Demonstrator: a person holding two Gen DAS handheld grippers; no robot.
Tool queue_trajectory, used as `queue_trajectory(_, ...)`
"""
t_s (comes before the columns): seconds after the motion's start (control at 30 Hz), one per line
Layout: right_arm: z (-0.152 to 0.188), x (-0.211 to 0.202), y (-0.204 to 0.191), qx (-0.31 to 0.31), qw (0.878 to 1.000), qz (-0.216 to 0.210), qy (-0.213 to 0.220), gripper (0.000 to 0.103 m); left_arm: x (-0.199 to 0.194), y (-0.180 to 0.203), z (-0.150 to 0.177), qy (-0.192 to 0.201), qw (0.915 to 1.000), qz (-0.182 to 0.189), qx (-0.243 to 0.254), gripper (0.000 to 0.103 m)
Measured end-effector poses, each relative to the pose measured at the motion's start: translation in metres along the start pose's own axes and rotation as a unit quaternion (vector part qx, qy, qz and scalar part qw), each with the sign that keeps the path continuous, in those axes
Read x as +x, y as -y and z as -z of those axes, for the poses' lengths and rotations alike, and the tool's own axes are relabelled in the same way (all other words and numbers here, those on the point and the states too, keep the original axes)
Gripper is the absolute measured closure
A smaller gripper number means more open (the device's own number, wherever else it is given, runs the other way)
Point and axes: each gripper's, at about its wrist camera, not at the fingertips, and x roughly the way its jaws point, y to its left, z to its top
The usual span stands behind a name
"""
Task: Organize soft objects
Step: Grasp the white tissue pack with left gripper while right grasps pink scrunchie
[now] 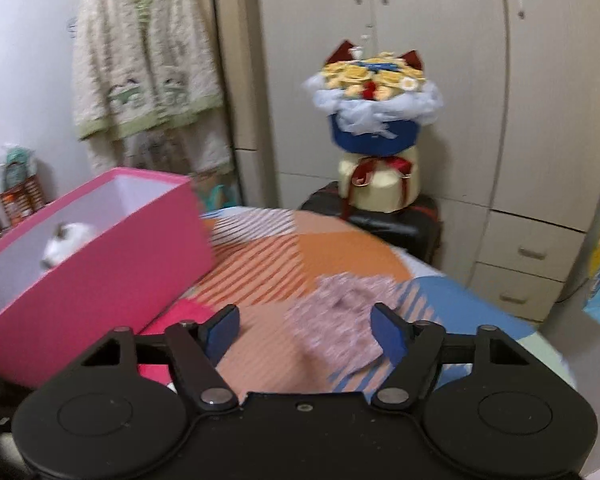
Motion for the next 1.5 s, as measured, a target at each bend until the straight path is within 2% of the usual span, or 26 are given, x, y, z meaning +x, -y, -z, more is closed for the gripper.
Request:
queue_trajectory(0.13,-0.005,0.029,0.017,0.015,1.0,0.021,-0.015,0.012,0.003,0.006,-0.001,0.021,0.9996,0.0,0.019,0.054)
queue_trajectory(0.27,-0.005,0.057,0.031,0.035,0.998,0.025,-0.038,0.012,0.008,0.007,-0.005,0.026,0.9993,0.019,0.018,0.054)
queue_trajectory(0.4,-0.001,0.081,0.039,0.053,0.996,0.011,-0.066,0.013,0.003,0.006,-0.011,0.042,0.9989,0.012,0.018,0.055)
queue_trajectory(0.47,0.004,0.085,0.04,0.049,0.996,0.002,-0.07,0.027,-0.003,0.007,-0.015,0.056,0.9982,-0.001,0.023,0.054)
queue_trajectory(0.5,0.006,0.086,0.039,0.045,0.996,-0.005,-0.073,0.042,-0.002,0.008,-0.018,0.057,0.998,-0.013,0.026,0.054)
queue_trajectory(0.53,0.008,0.086,0.038,0.041,0.996,-0.01,-0.079,0.049,-0.001,0.008,-0.022,0.055,0.9977,-0.028,0.028,0.054)
queue_trajectory(0.57,0.01,0.085,0.037,0.039,0.996,-0.013,-0.081,0.051,0.002,0.008,-0.026,0.053,0.9974,-0.042,0.027,0.054)
queue_trajectory(0.63,0.012,0.083,0.036,0.034,0.996,-0.013,-0.077,0.079,0.01,0.01,-0.032,0.05,0.9964,-0.062,0.027,0.054)
queue_trajectory(0.77,0.015,0.076,0.035,0.027,0.997,-0.019,-0.075,0.086,0.035,0.012,-0.042,0.033,0.9937,-0.101,0.036,0.054)
queue_trajectory(0.87,0.018,0.071,0.034,0.023,0.997,-0.022,-0.073,0.087,0.048,0.012,-0.044,0.02,0.9941,-0.103,0.027,0.054)
queue_trajectory(1.0,0.02,0.068,0.031,0.016,0.997,-0.023,-0.073,0.084,0.053,0.013,-0.042,0.03,0.9938,-0.101,0.036,0.053)
queue_trajectory(1.07,0.02,0.067,0.029,0.009,0.997,-0.015,-0.072,0.076,0.052,0.014,-0.042,0.03,0.994,-0.099,0.038,0.053)
queue_trajectory(1.13,0.02,0.067,0.028,0.003,0.997,-0.006,-0.073,0.049,0.052,0.014,-0.041,0.03,0.994,-0.098,0.037,0.054)
queue_trajectory(1.2,0.02,0.069,0.029,0.005,0.997,-0.009,-0.076,0.038,0.052,0.015,-0.042,0.029,0.9941,-0.097,0.039,0.061)
queue_trajectory(1.23,0.02,0.071,0.03,0.008,0.997,-0.005,-0.076,0.034,0.052,0.014,-0.042,0.031,0.994,-0.098,0.039,0.063)
queue_trajectory(1.33,0.021,0.076,0.034,0.018,0.998,0.006,-0.064,0.034,0.051,0.011,-0.04,0.036,0.9955,-0.084,0.025,0.064)
queue_trajectory(1.37,0.022,0.076,0.035,0.025,0.998,0.007,-0.058,0.037,0.05,0.011,-0.04,0.038,0.9955,-0.083,0.024,0.064)
queue_trajectory(1.43,0.023,0.074,0.035,0.02,0.998,0.013,-0.05,0.087,0.048,0.013,-0.038,0.042,0.9953,-0.083,0.029,0.065)
queue_trajectory(1.5,0.023,0.069,0.029,-0.001,0.998,0.015,-0.053,0.09,0.045,0.015,-0.036,0.046,0.9956,-0.077,0.029,0.065)
